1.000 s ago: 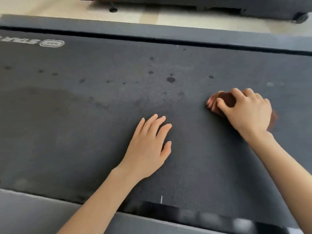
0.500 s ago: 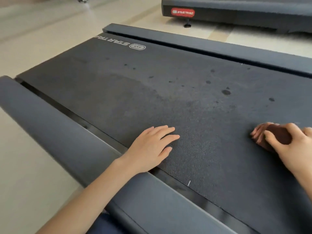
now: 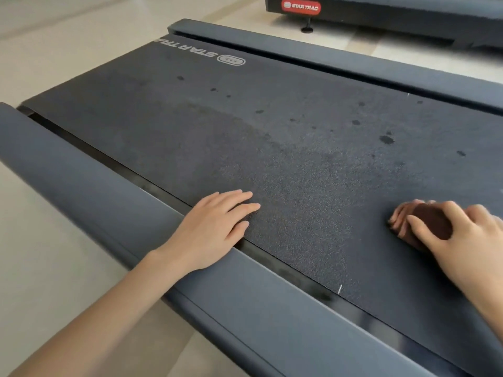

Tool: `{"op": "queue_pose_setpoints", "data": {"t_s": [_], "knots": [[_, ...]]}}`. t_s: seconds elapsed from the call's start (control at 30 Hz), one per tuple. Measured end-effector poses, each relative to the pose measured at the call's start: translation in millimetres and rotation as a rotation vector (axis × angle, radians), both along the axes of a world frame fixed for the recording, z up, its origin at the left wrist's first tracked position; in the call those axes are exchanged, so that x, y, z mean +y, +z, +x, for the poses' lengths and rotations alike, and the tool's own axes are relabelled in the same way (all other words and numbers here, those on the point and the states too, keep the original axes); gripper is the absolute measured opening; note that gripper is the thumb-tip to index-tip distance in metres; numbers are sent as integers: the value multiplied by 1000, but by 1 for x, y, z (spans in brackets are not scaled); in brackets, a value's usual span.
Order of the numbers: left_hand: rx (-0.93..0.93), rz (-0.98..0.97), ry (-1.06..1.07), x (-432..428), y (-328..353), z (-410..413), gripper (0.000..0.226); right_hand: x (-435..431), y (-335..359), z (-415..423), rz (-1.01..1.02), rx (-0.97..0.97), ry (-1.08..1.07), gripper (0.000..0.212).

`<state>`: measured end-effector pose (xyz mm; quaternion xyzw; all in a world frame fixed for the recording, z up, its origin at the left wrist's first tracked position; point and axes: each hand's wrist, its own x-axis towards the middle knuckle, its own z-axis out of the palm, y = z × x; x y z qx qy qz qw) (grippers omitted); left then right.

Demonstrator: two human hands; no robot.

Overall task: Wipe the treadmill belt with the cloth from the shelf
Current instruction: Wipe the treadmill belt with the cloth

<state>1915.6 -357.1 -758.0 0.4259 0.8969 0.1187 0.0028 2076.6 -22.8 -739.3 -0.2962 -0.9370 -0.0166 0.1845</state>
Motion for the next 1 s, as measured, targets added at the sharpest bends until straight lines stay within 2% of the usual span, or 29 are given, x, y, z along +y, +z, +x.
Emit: {"op": "queue_pose_setpoints", "data": {"t_s": [0.1, 0.23, 0.33, 0.53, 0.63, 0.77, 1.0], "knots": [[0, 42, 64, -27, -2, -17, 53, -58, 5, -11, 16, 16, 103, 55], [20, 76, 75, -65, -4, -43, 52, -126, -5, -31, 82, 59, 246, 53], [67, 76, 60, -99, -5, -68, 52, -173, -12, -55, 101, 53, 269, 52], [100, 75, 213, -202, -2, -113, 52, -257, -7, -136, 39, -19, 289, 49], [129, 84, 240, -249, -1, -119, 48, -296, -5, -187, 21, -16, 365, 40], [143, 53, 257, -289, 7, -120, 45, -341, -4, -239, -9, -68, 395, 43], [138, 91, 508, -372, 16, -105, 45, -389, -1, -303, -47, -94, 493, 46]]}}
